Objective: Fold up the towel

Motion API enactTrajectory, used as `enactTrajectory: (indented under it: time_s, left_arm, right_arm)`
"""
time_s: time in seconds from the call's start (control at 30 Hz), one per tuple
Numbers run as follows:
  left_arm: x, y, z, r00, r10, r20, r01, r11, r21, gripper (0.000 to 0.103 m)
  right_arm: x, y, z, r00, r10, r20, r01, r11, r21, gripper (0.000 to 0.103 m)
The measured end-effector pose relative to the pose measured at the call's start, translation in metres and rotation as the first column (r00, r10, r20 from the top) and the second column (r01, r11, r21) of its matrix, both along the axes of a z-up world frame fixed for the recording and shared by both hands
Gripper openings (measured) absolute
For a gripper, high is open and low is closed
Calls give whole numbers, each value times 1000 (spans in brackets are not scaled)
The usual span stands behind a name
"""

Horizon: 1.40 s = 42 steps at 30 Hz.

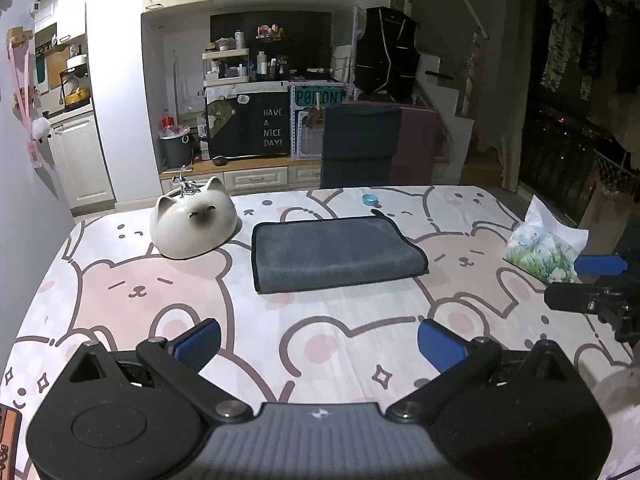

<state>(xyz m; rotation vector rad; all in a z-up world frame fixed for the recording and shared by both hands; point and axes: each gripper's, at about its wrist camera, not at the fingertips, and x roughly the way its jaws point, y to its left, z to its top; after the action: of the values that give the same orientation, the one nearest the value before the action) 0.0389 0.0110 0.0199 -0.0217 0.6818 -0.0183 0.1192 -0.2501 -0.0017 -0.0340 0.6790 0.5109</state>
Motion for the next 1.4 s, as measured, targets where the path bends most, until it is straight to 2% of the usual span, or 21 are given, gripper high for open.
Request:
enactTrajectory:
  time_s: [0.33, 0.87, 1.4]
  left_arm:
    - [-25, -9, -6, 999, -29, 23, 29, 1000, 12, 103]
    - [-47, -17, -13, 999, -19, 47, 17, 999, 34, 103]
    - [-57, -19, -22, 999, -25, 39, 24, 1000, 16, 103]
  right_arm:
    - [-27, -3, -6, 1000, -18, 15, 18, 999, -30, 103]
    - [-63, -12, -17, 999, -3, 50, 4, 1000, -18, 103]
    - [-68, -13, -21, 998, -16, 54, 17, 1000, -19, 103]
